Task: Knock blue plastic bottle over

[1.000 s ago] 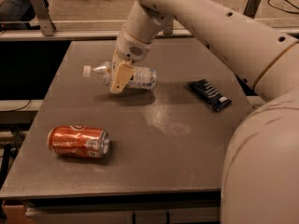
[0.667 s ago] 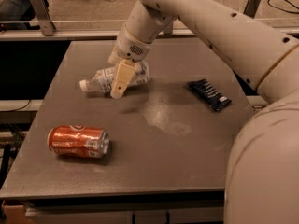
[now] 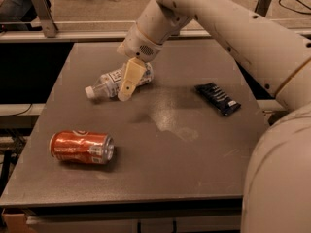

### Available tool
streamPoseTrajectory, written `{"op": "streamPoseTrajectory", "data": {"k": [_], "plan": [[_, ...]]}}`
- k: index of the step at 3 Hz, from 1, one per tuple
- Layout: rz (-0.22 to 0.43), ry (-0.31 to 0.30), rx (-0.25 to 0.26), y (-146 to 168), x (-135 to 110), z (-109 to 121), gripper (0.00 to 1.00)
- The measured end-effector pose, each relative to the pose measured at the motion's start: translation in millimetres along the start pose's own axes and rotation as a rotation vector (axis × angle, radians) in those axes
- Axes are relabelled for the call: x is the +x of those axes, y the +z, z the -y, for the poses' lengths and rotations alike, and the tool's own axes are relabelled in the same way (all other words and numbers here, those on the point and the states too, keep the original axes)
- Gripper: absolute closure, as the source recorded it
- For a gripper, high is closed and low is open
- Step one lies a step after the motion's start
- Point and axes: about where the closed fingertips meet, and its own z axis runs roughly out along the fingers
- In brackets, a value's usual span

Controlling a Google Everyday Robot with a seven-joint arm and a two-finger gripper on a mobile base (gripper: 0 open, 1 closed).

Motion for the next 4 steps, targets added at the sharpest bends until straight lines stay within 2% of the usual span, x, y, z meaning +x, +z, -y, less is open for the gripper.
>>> {"op": "streamPoseTrajectory", "data": {"k": [1,2,3,4], "plan": [[0.075,0.077,0.061,-27,18,10,0.0],[0.203,0.155,0.176,-71,45,26,0.0],[0.337,0.201,0.327,-126,74,48,0.0],[0.432,0.228,0.496,-178,100,61,0.0]]}}
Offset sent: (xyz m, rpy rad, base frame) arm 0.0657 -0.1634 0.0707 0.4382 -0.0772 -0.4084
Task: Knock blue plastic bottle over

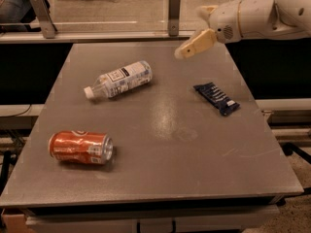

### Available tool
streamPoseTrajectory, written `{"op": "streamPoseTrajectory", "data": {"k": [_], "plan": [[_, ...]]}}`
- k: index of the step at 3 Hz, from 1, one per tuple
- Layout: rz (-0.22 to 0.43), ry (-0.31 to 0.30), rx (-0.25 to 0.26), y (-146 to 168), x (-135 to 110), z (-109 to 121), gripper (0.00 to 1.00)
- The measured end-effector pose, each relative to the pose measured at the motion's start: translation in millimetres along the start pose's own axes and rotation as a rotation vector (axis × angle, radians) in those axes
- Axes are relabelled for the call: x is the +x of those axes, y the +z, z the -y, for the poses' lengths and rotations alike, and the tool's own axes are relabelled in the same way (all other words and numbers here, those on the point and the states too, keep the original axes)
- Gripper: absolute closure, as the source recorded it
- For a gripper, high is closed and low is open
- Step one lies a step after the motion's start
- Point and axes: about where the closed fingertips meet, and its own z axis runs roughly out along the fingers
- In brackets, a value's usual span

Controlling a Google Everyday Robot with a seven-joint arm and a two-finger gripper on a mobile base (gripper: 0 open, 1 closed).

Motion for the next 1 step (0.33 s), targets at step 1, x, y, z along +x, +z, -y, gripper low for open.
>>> {"op": "streamPoseTrajectory", "data": {"k": [1], "plan": [[0.008,0.003,0.033,-3.3,-0.2,8.0,0.0]]}}
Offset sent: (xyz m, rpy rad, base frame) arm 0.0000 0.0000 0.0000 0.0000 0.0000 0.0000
